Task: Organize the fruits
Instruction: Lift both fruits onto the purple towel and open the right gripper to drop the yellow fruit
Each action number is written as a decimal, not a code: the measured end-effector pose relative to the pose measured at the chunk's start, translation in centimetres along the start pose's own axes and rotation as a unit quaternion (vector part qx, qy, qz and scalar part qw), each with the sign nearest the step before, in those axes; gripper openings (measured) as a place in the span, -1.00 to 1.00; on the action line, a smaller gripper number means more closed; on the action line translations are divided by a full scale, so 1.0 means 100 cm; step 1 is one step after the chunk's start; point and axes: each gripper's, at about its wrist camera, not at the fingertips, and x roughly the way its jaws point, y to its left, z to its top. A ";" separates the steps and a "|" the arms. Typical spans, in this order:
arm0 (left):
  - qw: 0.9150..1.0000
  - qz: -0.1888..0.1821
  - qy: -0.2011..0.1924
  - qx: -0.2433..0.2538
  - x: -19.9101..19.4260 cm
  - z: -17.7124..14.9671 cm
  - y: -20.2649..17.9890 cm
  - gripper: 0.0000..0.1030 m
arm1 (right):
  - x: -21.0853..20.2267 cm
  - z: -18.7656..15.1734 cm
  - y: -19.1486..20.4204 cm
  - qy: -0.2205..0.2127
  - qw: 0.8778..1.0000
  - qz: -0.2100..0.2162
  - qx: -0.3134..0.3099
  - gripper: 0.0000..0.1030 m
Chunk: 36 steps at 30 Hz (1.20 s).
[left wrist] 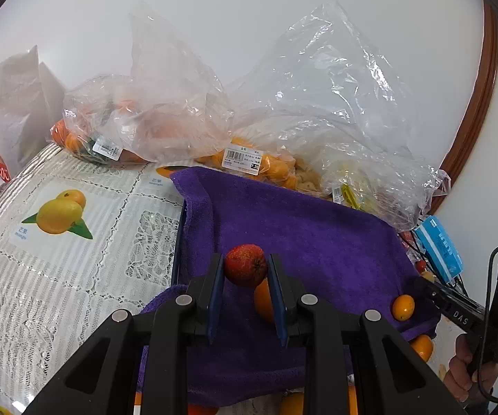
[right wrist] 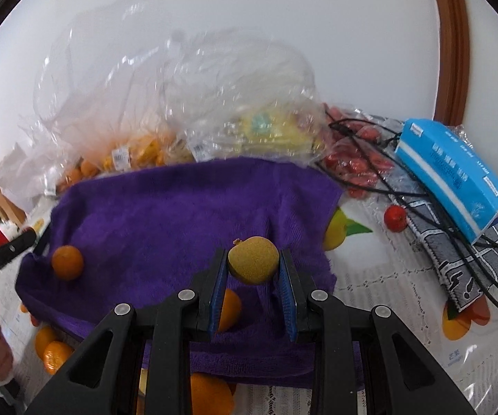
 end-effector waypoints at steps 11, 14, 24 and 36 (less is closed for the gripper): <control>1.000 0.017 0.013 0.007 0.005 -0.003 -0.003 -0.53 | 0.015 -0.005 0.003 0.020 1.000 0.003 0.003 -0.44; 0.999 0.019 0.022 0.015 0.008 -0.005 -0.007 -0.53 | 0.016 -0.005 0.004 0.021 1.000 0.006 0.003 -0.44; 0.998 0.032 0.047 0.027 0.018 -0.010 -0.011 -0.53 | 0.016 -0.005 0.003 0.024 1.000 0.006 0.003 -0.43; 0.998 0.032 0.055 0.021 0.020 -0.010 -0.009 -0.53 | 0.014 -0.005 0.009 0.021 1.000 0.008 -0.014 -0.43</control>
